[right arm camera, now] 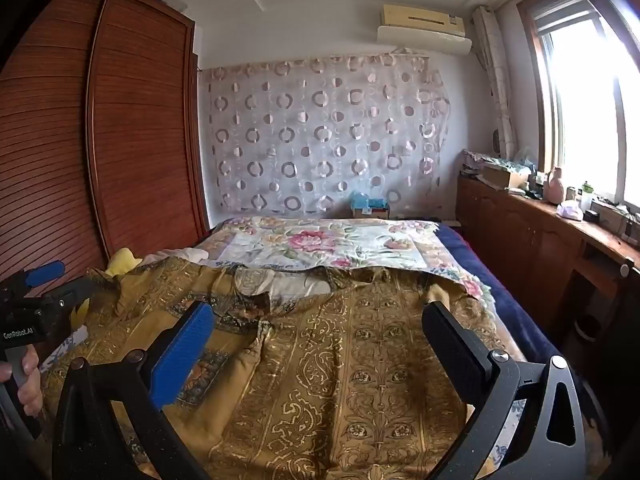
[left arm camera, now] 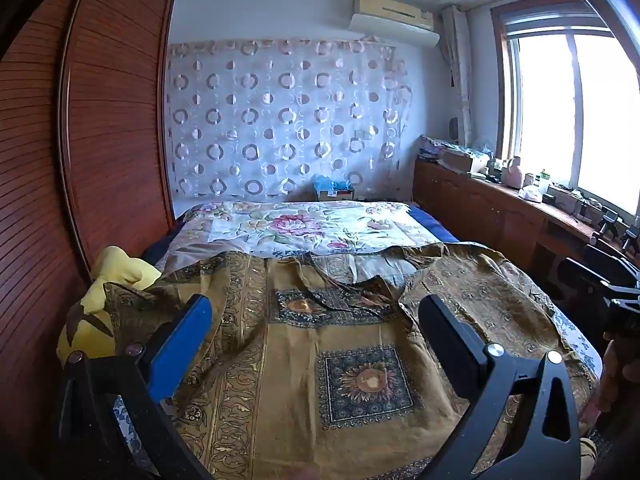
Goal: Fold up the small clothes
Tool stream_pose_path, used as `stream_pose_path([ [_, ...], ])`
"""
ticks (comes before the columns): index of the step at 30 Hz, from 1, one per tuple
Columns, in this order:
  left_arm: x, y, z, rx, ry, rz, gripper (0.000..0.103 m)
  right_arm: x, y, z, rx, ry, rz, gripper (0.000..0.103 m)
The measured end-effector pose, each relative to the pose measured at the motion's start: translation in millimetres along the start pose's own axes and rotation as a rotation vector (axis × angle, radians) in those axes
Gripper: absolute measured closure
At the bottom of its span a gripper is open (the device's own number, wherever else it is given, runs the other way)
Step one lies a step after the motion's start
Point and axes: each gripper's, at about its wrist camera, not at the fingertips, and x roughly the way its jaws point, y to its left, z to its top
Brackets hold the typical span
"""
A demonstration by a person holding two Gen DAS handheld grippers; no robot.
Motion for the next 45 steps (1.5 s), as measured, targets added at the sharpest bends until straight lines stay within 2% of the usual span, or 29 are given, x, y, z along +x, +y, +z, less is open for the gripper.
stream_pose_path([
  [45, -11, 6, 7, 0.0, -0.012, 0.005, 0.0, -2, 2, -2, 0.012, -0.018, 0.007, 0.0],
])
